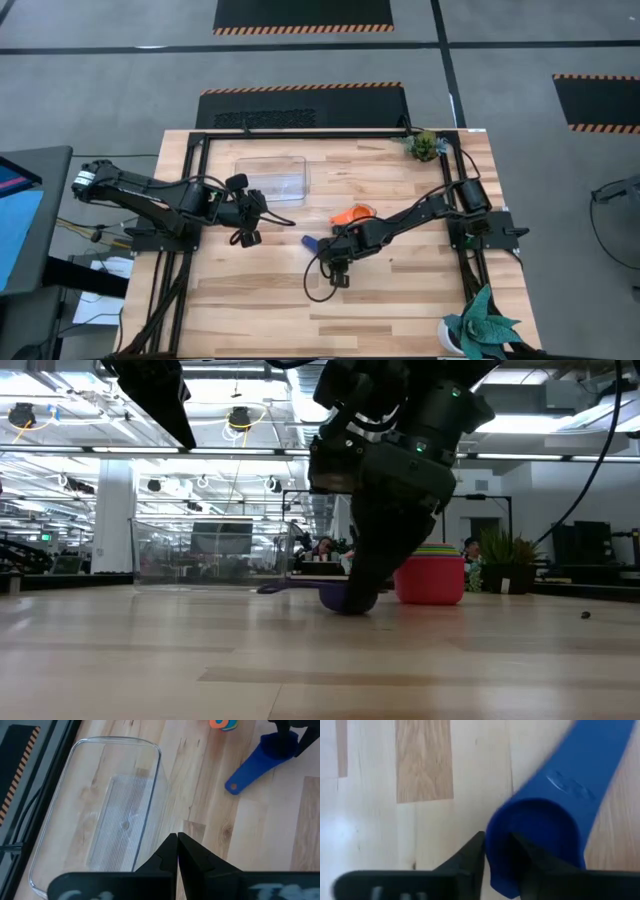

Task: Nest measuring cups in basket
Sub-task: Stack the dark blue measuring cup on top of the orange measuring cup

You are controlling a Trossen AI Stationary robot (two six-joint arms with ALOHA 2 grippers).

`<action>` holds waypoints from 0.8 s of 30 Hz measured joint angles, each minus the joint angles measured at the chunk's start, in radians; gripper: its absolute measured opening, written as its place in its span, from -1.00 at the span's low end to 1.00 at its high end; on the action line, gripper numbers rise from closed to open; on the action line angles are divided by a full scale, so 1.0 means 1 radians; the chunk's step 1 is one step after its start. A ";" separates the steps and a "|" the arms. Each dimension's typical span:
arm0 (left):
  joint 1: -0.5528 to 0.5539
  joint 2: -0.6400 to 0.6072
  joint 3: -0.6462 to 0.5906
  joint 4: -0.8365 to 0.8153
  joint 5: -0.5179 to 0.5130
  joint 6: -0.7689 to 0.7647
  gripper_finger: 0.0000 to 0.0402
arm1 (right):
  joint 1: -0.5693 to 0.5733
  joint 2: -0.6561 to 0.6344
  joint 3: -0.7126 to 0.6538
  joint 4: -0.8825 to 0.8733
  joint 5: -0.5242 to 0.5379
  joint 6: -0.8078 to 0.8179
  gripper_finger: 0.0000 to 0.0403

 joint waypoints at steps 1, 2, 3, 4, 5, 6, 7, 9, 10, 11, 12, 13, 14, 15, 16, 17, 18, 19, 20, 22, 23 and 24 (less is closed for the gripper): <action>0.000 0.000 0.000 0.000 0.000 0.000 -1.00 | 0.000 0.001 0.005 -0.004 -0.002 0.011 -0.49; 0.000 0.000 0.000 0.000 0.000 0.000 -1.00 | 0.000 0.001 0.010 -0.006 -0.003 0.013 -0.57; 0.000 0.000 0.000 0.000 0.000 0.000 -1.00 | 0.002 0.002 0.015 -0.008 -0.002 0.013 -0.66; 0.000 0.000 0.000 0.000 0.000 0.000 -1.00 | 0.005 0.002 0.022 -0.010 -0.001 0.013 -0.75; 0.000 0.000 0.000 0.000 0.000 0.000 -1.00 | 0.007 0.001 0.030 -0.013 0.000 0.012 -0.85; 0.000 0.000 0.000 0.000 -0.001 0.000 -1.00 | 0.009 0.000 0.041 -0.022 0.000 0.004 -0.91; 0.000 0.000 0.000 0.000 -0.001 0.000 -1.00 | 0.013 0.000 0.056 -0.043 0.000 -0.014 -0.93; 0.000 0.000 0.000 0.000 -0.001 0.000 -1.00 | 0.023 -0.001 0.093 -0.115 -0.001 -0.054 -0.92; 0.000 0.000 0.000 0.000 -0.001 0.000 -1.00 | 0.028 -0.002 0.119 -0.156 -0.002 -0.077 -0.92; 0.000 0.000 0.000 0.000 -0.001 0.000 -1.00 | 0.030 -0.003 0.151 -0.199 -0.002 -0.104 -0.94; 0.000 0.000 0.000 0.000 -0.001 0.000 -1.00 | 0.032 -0.007 0.186 -0.257 0.001 -0.136 -0.95; 0.000 0.000 0.000 0.000 -0.001 0.000 -1.00 | 0.038 -0.018 0.218 -0.330 0.017 -0.174 -0.96; 0.000 0.000 0.000 0.000 -0.001 0.000 -1.00 | 0.044 -0.027 0.255 -0.401 0.042 -0.215 -0.96; 0.000 0.000 0.000 0.000 0.000 0.000 -1.00 | 0.044 -0.034 0.289 -0.467 0.075 -0.261 -0.95; 0.000 0.000 0.000 0.000 0.002 0.000 -1.00 | 0.044 -0.035 0.320 -0.521 0.100 -0.305 -0.95; 0.000 0.000 0.000 0.000 0.002 0.000 -1.00 | 0.044 -0.035 0.349 -0.580 0.121 -0.344 -0.95; 0.000 0.000 0.000 0.000 0.002 -0.001 -1.00 | 0.044 -0.040 0.372 -0.644 0.144 -0.382 -0.96; 0.000 0.000 0.000 0.000 0.003 -0.004 -1.00 | 0.043 -0.045 0.394 -0.700 0.157 -0.413 -0.96; 0.000 0.000 0.000 0.000 0.003 -0.007 -1.00 | 0.043 -0.052 0.413 -0.747 0.178 -0.439 -0.96; 0.000 0.000 0.000 0.001 0.003 -0.008 -1.00 | 0.032 -0.073 0.433 -0.847 0.213 -0.479 -0.96; 0.000 0.000 0.000 0.002 0.003 -0.009 -1.00 | 0.026 -0.082 0.433 -0.888 0.224 -0.493 -0.96; 0.000 0.000 0.000 0.002 0.003 -0.009 -1.00 | 0.018 -0.089 0.432 -0.926 0.232 -0.507 -0.96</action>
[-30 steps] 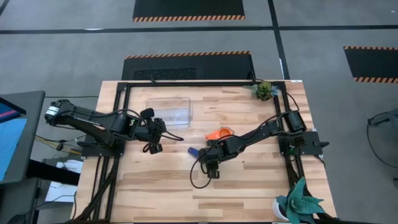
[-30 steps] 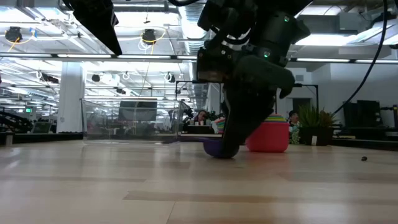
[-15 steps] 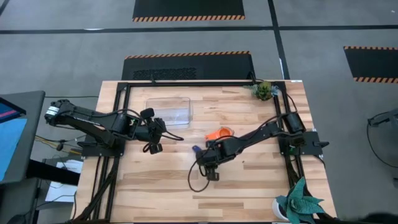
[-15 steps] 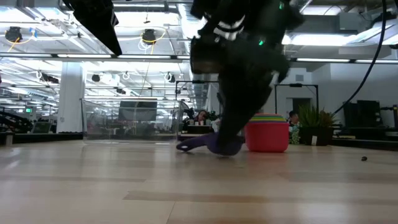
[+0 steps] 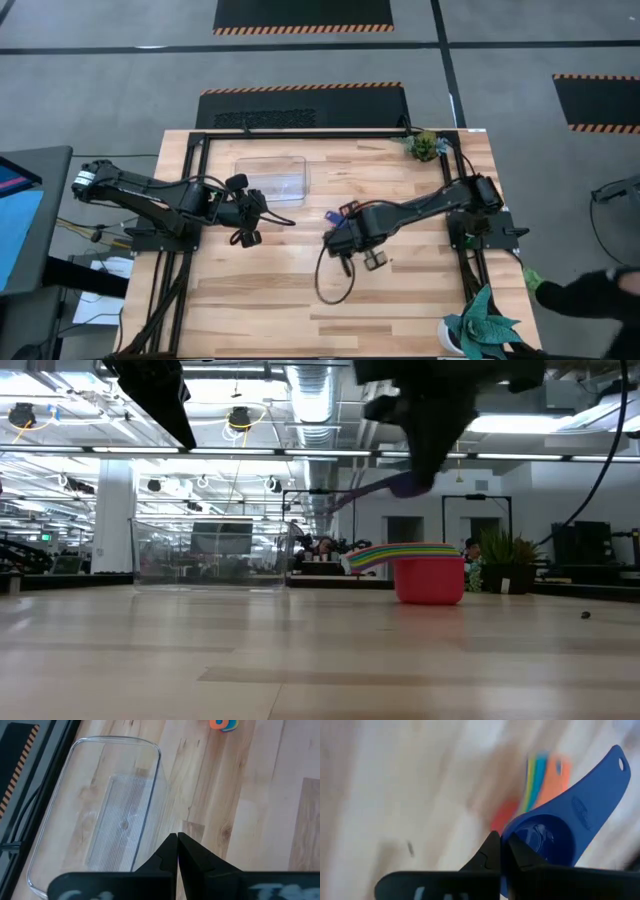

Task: Nest measuring cups in basket
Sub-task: Stack the dark blue measuring cup on top of the orange measuring cup

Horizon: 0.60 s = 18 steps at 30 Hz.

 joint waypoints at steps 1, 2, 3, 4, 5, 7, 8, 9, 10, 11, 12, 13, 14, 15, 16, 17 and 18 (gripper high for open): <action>0.000 0.000 0.000 0.001 0.000 -0.001 -1.00 | -0.010 -0.005 -0.001 -0.027 0.001 -0.011 -0.96; 0.000 0.000 0.000 0.002 0.000 -0.001 -1.00 | -0.020 -0.015 -0.006 -0.059 0.001 -0.021 -0.96; 0.000 0.000 0.000 0.004 0.000 -0.002 -1.00 | -0.030 -0.028 -0.011 -0.078 0.001 -0.038 -0.96; 0.000 0.000 0.000 0.005 0.000 -0.002 -1.00 | -0.041 -0.040 -0.014 -0.076 0.002 -0.064 -0.96; 0.000 0.002 0.000 0.005 0.000 -0.002 -1.00 | -0.051 -0.049 -0.018 -0.069 0.003 -0.092 -0.96; 0.000 0.003 0.000 0.007 0.000 -0.001 -1.00 | -0.071 -0.064 -0.031 -0.080 -0.002 -0.143 -0.96; 0.000 0.003 0.000 0.007 0.000 -0.001 -1.00 | -0.080 -0.066 -0.033 -0.072 -0.005 -0.170 -0.96; 0.000 0.003 0.001 0.007 0.000 -0.001 -1.00 | -0.088 -0.070 -0.036 -0.059 -0.007 -0.198 -0.96; 0.000 0.004 0.001 0.007 0.000 -0.001 -1.00 | -0.097 -0.072 -0.036 -0.055 -0.021 -0.222 -0.96; 0.000 0.005 0.001 0.007 0.000 -0.001 -1.00 | -0.106 -0.075 -0.041 -0.052 -0.032 -0.244 -0.96; 0.000 0.005 0.001 0.007 0.000 -0.001 -1.00 | -0.113 -0.079 -0.049 -0.048 -0.037 -0.267 -0.96; 0.000 0.005 0.001 0.007 0.000 -0.001 -1.00 | -0.119 -0.083 -0.060 -0.040 -0.037 -0.290 -0.96; 0.000 0.005 0.001 0.007 0.000 -0.001 -1.00 | -0.123 -0.085 -0.074 -0.027 -0.038 -0.312 -0.96; 0.000 0.005 0.001 0.007 0.000 -0.001 -1.00 | -0.127 -0.089 -0.091 -0.015 -0.039 -0.326 -0.96; 0.000 0.005 0.001 0.008 0.000 -0.002 -1.00 | -0.133 -0.095 -0.112 -0.008 -0.042 -0.338 -0.96; 0.000 0.005 0.001 0.008 0.000 -0.007 -1.00 | -0.139 -0.101 -0.128 0.000 -0.045 -0.345 -0.96; 0.000 0.005 0.001 0.008 0.000 -0.012 -1.00 | -0.145 -0.107 -0.145 0.015 -0.045 -0.349 -0.96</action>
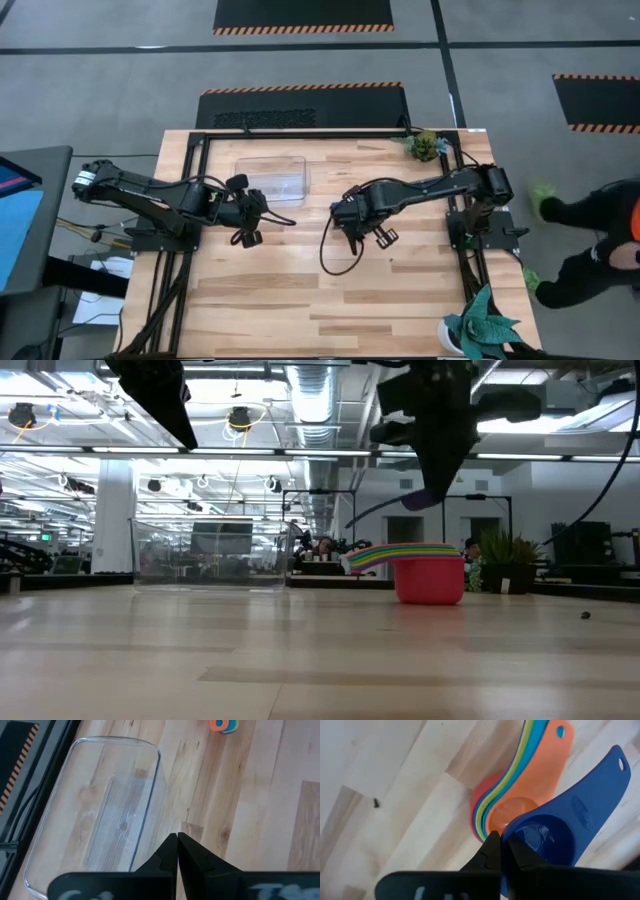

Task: Nest measuring cups in basket
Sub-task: Stack the dark blue measuring cup on top of the orange measuring cup

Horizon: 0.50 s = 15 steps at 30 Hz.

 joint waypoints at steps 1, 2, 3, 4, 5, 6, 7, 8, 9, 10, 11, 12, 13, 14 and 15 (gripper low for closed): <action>0.000 0.000 0.000 0.001 0.000 -0.003 -1.00 | -0.005 -0.008 -0.020 0.016 0.000 -0.003 -0.97; 0.000 0.000 0.000 0.002 0.000 -0.004 -1.00 | -0.011 -0.022 -0.044 0.026 -0.004 -0.008 -0.97; 0.000 0.000 0.000 0.003 0.000 -0.004 -1.00 | -0.017 -0.034 -0.064 0.032 -0.010 -0.016 -0.97; 0.000 0.000 0.000 0.005 0.000 -0.004 -1.00 | -0.019 -0.049 -0.082 0.056 -0.005 -0.025 -0.97; 0.000 0.000 0.000 0.009 -0.001 -0.004 -1.00 | -0.021 -0.070 -0.102 0.080 -0.003 -0.028 -0.97; 0.000 0.000 0.000 0.015 -0.004 -0.003 -1.00 | -0.026 -0.092 -0.124 0.098 -0.004 -0.031 -0.97; 0.000 0.000 0.000 0.021 -0.006 -0.002 -1.00 | -0.029 -0.112 -0.143 0.122 -0.002 -0.035 -0.97; 0.000 0.000 0.000 0.029 -0.007 0.005 -1.00 | -0.032 -0.134 -0.165 0.148 0.009 -0.039 -0.97; 0.000 0.000 0.000 0.032 -0.007 0.012 -1.00 | -0.031 -0.159 -0.189 0.174 0.024 -0.044 -0.97; 0.000 0.000 0.000 0.035 -0.007 0.025 -1.00 | -0.031 -0.180 -0.208 0.195 0.039 -0.050 -0.97; 0.000 0.000 0.000 0.044 -0.008 0.037 -1.00 | -0.029 -0.205 -0.230 0.222 0.057 -0.058 -0.97; 0.000 0.000 0.000 0.052 -0.008 0.049 -1.00 | -0.029 -0.231 -0.254 0.244 0.073 -0.071 -0.97; 0.000 0.000 0.000 0.050 -0.008 0.058 -1.00 | -0.029 -0.253 -0.274 0.261 0.085 -0.088 -0.97; 0.000 0.000 0.000 0.046 -0.008 0.065 -1.00 | -0.029 -0.271 -0.293 0.278 0.100 -0.105 -0.97; 0.000 0.000 0.000 0.046 -0.008 0.074 -1.00 | -0.029 -0.290 -0.315 0.291 0.105 -0.120 -0.97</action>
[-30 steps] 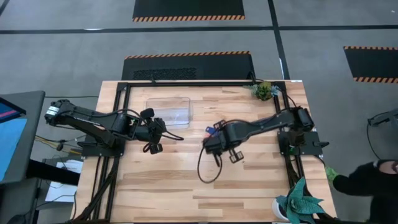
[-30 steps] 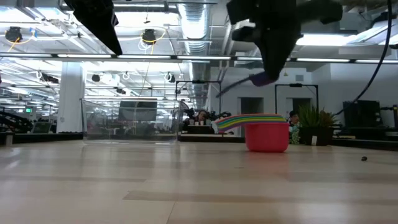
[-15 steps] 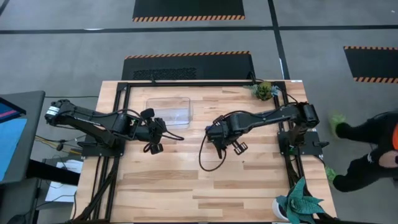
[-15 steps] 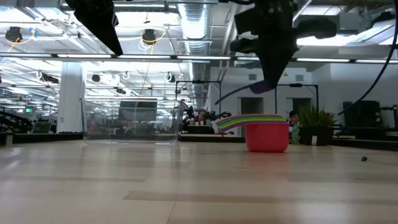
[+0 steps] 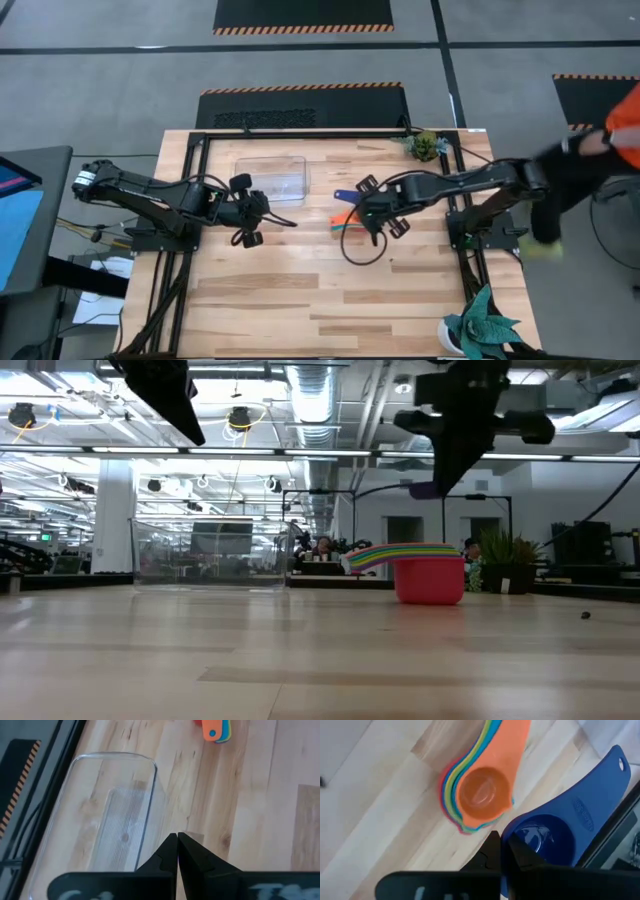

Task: Nest measuring cups in basket
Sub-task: Stack the dark blue measuring cup on top of the orange measuring cup

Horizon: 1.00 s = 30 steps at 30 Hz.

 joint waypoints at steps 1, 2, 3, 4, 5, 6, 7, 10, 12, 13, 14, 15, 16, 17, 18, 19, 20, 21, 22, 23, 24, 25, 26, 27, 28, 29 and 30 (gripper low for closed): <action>0.000 0.000 0.000 0.000 0.001 0.013 -1.00 | 0.000 -0.016 -0.018 0.005 -0.001 -0.014 -0.97; 0.000 0.000 0.000 -0.002 0.004 0.026 -1.00 | 0.000 -0.028 -0.030 0.008 -0.002 -0.029 -0.97; 0.000 0.000 0.000 -0.002 0.004 0.040 -1.00 | 0.000 -0.040 -0.045 0.018 -0.006 -0.038 -0.97; 0.000 0.000 0.000 -0.001 0.005 0.047 -1.00 | 0.000 -0.050 -0.061 0.024 -0.010 -0.050 -0.97; 0.000 0.000 0.000 -0.002 0.006 0.053 -1.00 | 0.000 -0.059 -0.077 0.028 -0.011 -0.066 -0.97; 0.000 0.000 0.000 -0.002 0.006 0.056 -1.00 | 0.000 -0.066 -0.088 0.035 -0.014 -0.088 -0.97; 0.000 0.000 0.000 -0.002 0.007 0.056 -1.00 | 0.004 -0.070 -0.097 0.042 -0.018 -0.110 -0.97; 0.000 0.000 0.000 -0.001 0.007 0.056 -1.00 | 0.014 -0.071 -0.102 0.064 -0.042 -0.155 -0.97; 0.000 0.000 0.000 -0.001 0.007 0.056 -1.00 | 0.013 -0.067 -0.102 0.089 -0.061 -0.171 -0.97; 0.000 0.000 0.000 -0.001 0.007 0.056 -1.00 | 0.013 -0.059 -0.102 0.107 -0.075 -0.174 -0.97; 0.000 0.000 0.000 -0.001 0.007 0.056 -1.00 | 0.012 -0.054 -0.103 0.112 -0.086 -0.183 -0.97; 0.000 0.000 0.000 -0.001 0.007 0.056 -1.00 | 0.012 -0.047 -0.103 0.112 -0.096 -0.194 -0.97; 0.000 0.000 0.000 -0.001 0.007 0.055 -1.00 | 0.012 -0.036 -0.102 0.112 -0.095 -0.205 -0.97; 0.000 0.000 0.000 -0.001 0.007 0.056 -1.00 | 0.012 -0.026 -0.102 0.116 -0.094 -0.217 -0.97; 0.000 0.000 0.000 -0.001 0.007 0.056 -1.00 | 0.011 -0.021 -0.104 0.117 -0.095 -0.225 -0.97; 0.000 0.000 0.000 -0.001 0.007 0.055 -1.00 | 0.010 -0.016 -0.104 0.119 -0.095 -0.233 -0.97; 0.000 0.000 0.000 -0.001 0.007 0.055 -1.00 | 0.007 -0.004 -0.102 0.135 -0.095 -0.238 -0.97; 0.000 0.004 0.000 0.000 0.006 0.055 -1.00 | 0.005 0.005 -0.101 0.158 -0.097 -0.240 -0.97; 0.000 0.007 0.000 -0.001 0.006 0.055 -1.00 | 0.003 0.010 -0.104 0.161 -0.103 -0.240 -0.97; 0.000 0.008 -0.001 -0.001 0.006 0.056 -1.00 | -0.003 0.012 -0.104 0.156 -0.116 -0.240 -0.97; 0.000 0.014 -0.001 0.000 0.005 0.056 -1.00 | -0.004 0.018 -0.101 0.152 -0.114 -0.241 -0.97; 0.000 0.019 0.000 0.003 0.003 0.056 -1.00 | -0.008 0.024 -0.101 0.152 -0.116 -0.240 -0.97; 0.000 0.024 0.000 0.000 0.003 0.057 -1.00 | -0.009 0.031 -0.103 0.144 -0.118 -0.240 -0.97; 0.000 0.029 -0.002 -0.004 0.006 0.058 -1.00 | -0.009 0.041 -0.104 0.139 -0.118 -0.240 -0.97; 0.000 0.037 -0.001 0.004 0.007 0.059 -1.00 | -0.009 0.051 -0.103 0.132 -0.118 -0.240 -0.97; 0.000 0.043 0.000 0.009 0.007 0.060 -1.00 | -0.009 0.058 -0.102 0.128 -0.119 -0.240 -0.95; 0.000 0.047 -0.001 0.000 0.010 0.060 -1.00 | -0.011 0.061 -0.103 0.121 -0.120 -0.240 -0.92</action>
